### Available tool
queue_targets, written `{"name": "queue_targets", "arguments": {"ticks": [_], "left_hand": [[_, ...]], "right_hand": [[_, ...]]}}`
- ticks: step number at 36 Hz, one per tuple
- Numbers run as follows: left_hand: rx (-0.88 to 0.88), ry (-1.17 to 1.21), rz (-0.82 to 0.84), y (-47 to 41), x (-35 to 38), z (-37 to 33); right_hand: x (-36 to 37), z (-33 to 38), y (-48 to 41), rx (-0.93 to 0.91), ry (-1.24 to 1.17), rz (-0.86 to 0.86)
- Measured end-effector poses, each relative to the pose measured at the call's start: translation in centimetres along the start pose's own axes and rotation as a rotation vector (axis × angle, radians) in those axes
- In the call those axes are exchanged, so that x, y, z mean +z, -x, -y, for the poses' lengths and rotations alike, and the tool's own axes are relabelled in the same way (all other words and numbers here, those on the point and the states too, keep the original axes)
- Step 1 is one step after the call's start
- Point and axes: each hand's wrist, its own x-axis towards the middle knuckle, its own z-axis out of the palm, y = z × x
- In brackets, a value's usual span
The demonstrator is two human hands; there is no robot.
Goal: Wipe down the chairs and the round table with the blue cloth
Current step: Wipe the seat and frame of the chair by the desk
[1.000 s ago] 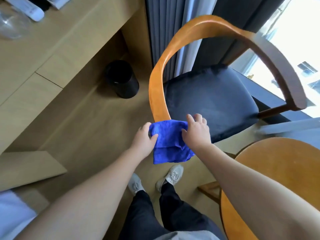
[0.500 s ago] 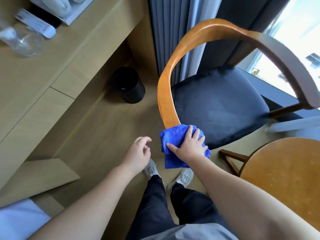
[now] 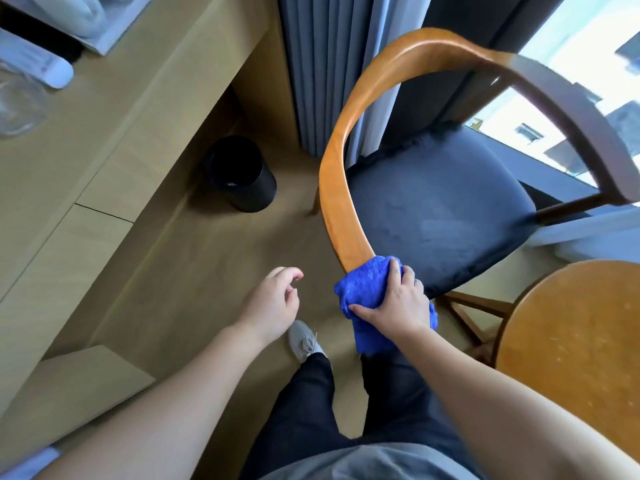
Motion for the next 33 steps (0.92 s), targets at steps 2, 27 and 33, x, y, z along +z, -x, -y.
{"name": "queue_targets", "arguments": {"ticks": [2, 27, 33], "left_hand": [[-0.007, -0.010, 0.015, -0.4, -0.2, 0.4], [-0.134, 0.071, -0.186, -3.0, -1.1, -0.4], [-0.133, 0.070, -0.202, -3.5, -1.5, -0.4]], "right_hand": [[-0.1, 0.1, -0.3, -0.004, 0.008, 0.009], [-1.8, 5.5, -5.7, -0.027, -0.105, 0.010], [-2.3, 7.5, -7.7, 0.001, -0.141, -0.009]]}}
